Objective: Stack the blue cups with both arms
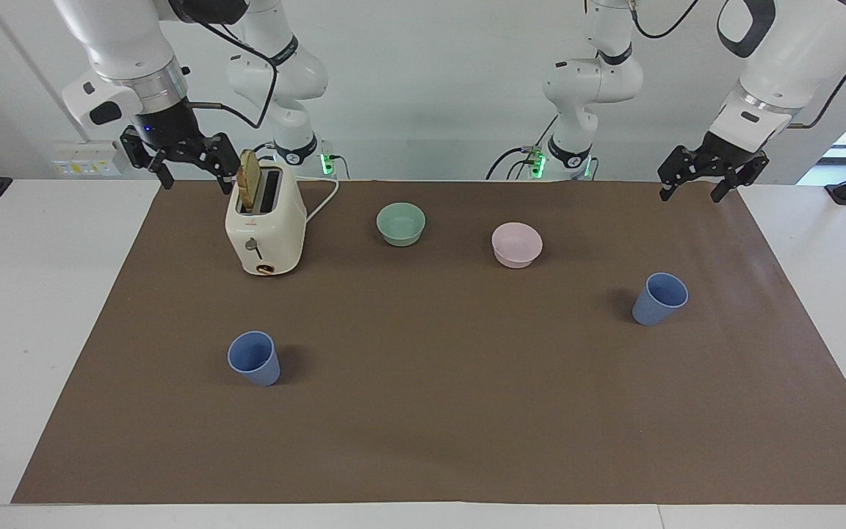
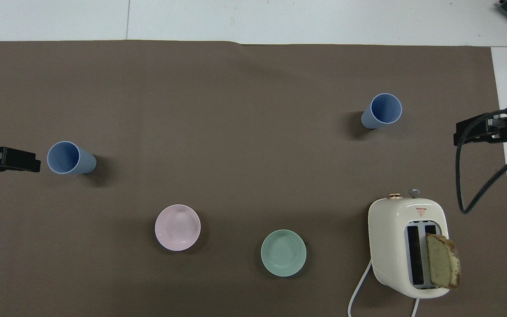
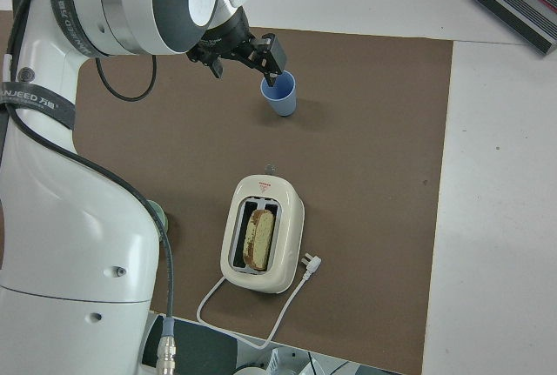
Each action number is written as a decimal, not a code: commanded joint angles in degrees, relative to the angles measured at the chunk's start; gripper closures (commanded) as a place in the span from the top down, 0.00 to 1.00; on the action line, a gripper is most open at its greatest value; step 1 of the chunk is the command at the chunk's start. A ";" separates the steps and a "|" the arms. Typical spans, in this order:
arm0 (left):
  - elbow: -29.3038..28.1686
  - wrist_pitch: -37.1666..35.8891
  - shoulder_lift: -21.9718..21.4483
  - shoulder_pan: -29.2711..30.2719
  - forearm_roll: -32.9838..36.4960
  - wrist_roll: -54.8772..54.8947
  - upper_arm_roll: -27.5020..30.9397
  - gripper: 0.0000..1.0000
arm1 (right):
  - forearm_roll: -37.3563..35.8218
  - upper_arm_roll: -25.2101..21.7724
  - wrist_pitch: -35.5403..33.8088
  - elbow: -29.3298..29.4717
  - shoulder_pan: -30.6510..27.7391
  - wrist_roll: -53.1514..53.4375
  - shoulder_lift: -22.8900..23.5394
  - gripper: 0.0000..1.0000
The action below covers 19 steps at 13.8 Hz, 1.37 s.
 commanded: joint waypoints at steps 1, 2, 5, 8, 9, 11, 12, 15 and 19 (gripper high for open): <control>-1.29 0.45 -1.66 1.45 0.67 0.10 0.42 1.00 | 1.05 0.22 0.23 0.03 -0.92 -1.62 -0.28 1.00; -1.37 0.89 -1.57 1.72 0.67 0.45 0.43 1.00 | 1.05 0.22 0.23 0.03 -0.92 -1.62 -0.28 1.00; -1.46 1.68 -0.87 1.81 0.67 0.81 0.43 1.00 | 1.05 0.22 0.23 0.03 -0.92 -1.62 -0.28 1.00; -1.72 5.46 1.41 3.12 0.67 0.90 0.51 1.00 | 1.05 0.22 0.23 0.03 -0.92 -1.62 -0.28 1.00; -1.81 6.43 2.38 4.35 0.67 0.90 0.51 1.00 | 1.05 0.22 0.23 0.03 -0.92 -1.62 -0.28 1.00; -2.16 8.62 4.05 6.11 0.67 0.90 0.51 1.00 | 1.05 0.22 0.23 0.03 -0.92 -1.62 -0.28 1.00; -2.25 9.85 5.01 6.64 0.67 0.90 0.51 1.00 | 1.05 0.22 0.14 0.03 -0.92 -1.62 -0.28 1.00; -4.00 13.01 7.48 7.96 0.67 0.46 0.51 1.00 | 1.05 0.22 0.23 0.03 -0.92 -1.62 -0.28 1.00; -11.38 22.16 8.62 8.49 0.67 0.28 0.51 1.00 | 1.05 0.22 0.14 0.03 -0.92 -1.62 -0.28 1.00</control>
